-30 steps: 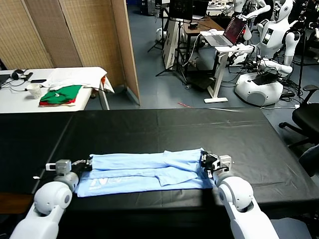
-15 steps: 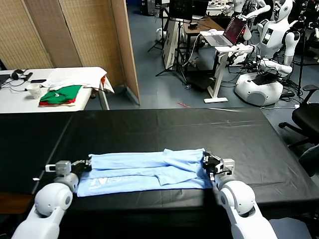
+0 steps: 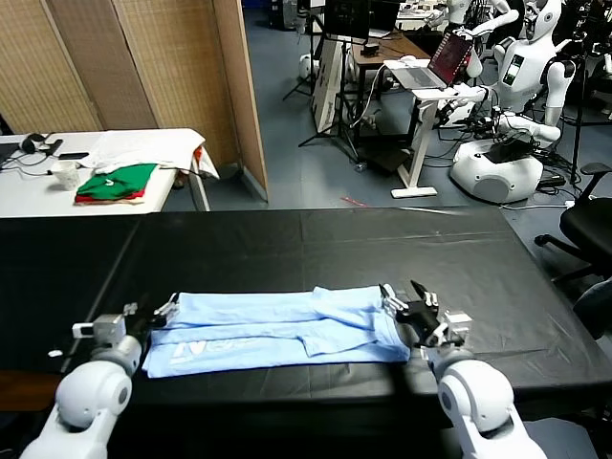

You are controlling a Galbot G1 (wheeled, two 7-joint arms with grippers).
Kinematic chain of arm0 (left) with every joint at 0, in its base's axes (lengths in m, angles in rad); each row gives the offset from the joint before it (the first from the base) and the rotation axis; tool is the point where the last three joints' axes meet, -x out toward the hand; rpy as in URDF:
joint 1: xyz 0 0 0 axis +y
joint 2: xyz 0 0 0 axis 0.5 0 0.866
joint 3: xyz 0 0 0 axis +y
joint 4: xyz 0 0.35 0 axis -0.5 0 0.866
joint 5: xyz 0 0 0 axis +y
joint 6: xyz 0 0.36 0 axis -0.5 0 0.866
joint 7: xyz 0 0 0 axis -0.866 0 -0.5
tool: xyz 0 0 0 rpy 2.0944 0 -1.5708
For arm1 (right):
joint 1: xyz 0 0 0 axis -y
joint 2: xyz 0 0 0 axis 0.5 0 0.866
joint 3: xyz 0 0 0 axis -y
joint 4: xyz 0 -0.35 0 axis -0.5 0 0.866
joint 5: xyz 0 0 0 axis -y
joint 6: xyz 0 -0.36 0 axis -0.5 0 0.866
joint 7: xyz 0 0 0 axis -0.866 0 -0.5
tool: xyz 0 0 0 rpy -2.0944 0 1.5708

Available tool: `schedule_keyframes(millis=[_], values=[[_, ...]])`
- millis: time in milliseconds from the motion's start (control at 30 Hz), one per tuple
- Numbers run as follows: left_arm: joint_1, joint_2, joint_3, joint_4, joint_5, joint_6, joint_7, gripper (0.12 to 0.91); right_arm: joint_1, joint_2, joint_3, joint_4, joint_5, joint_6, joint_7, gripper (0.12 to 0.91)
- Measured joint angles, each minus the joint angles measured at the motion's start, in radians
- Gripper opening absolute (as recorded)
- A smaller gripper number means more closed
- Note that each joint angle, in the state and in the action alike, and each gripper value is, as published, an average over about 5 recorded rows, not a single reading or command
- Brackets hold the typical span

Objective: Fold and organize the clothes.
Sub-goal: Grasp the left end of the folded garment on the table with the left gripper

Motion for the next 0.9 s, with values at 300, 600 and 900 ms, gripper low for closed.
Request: schedule_keyframes(millis=[300, 600, 900], values=[[0.103, -0.096, -0.057, -0.044, 0.005, -0.029, 0.016, 0.907, -0.049, 0.006, -0.001, 0.036, -0.002, 0.007, -0.003, 0.907], [0.107, -0.146, -0.073, -0.013, -0.020, -0.054, 0.035, 0.907, -0.056, 0.012, -0.011, 0.040, -0.007, 0.005, -0.003, 0.907], [0.128, -0.178, -0.070, -0.026, -0.007, -0.067, 0.043, 0.780, -0.057, 0.022, -0.028, 0.034, -0.016, 0.004, -0.001, 0.907]])
